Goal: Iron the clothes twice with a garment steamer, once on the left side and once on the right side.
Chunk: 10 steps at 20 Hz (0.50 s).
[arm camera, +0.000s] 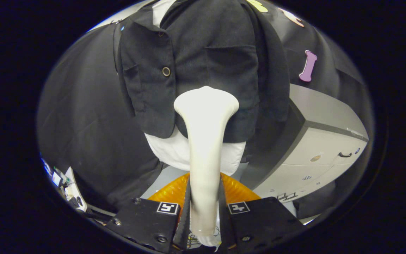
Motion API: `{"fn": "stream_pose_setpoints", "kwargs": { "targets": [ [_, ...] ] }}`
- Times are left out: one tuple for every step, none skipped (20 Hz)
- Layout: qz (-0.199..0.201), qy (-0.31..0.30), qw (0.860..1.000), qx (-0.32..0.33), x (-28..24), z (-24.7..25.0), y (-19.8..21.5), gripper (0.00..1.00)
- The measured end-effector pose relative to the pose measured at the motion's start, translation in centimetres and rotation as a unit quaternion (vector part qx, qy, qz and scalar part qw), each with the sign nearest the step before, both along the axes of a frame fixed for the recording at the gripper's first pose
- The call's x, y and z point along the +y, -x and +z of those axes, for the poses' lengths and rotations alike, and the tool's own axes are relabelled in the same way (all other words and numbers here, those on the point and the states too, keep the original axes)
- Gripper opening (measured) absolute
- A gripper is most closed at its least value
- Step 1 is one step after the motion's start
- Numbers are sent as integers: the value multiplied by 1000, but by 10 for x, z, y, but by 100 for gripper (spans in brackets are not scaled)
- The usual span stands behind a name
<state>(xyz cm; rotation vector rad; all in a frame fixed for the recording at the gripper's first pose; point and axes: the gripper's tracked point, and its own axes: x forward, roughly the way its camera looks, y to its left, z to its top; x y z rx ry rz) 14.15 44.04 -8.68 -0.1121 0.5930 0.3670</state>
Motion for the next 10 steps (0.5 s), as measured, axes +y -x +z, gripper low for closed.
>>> {"fn": "stream_pose_setpoints", "kwargs": {
  "targets": [
    [0,-2,1000,-5,-1,6,1,38],
    [-2,-4,1000,-11,-2,15,3,38],
    [-4,-8,1000,-19,-1,25,8,38],
    [-3,-13,1000,-27,1,36,11,38],
    [-1,-18,999,-37,4,48,14,38],
    [2,-23,999,-47,8,59,16,38],
    [6,-27,998,-56,11,71,20,38],
    [12,-31,997,-65,16,83,24,38],
    [19,-35,996,-76,21,97,29,38],
    [26,-39,995,-88,29,110,33,38]
  ]
}}
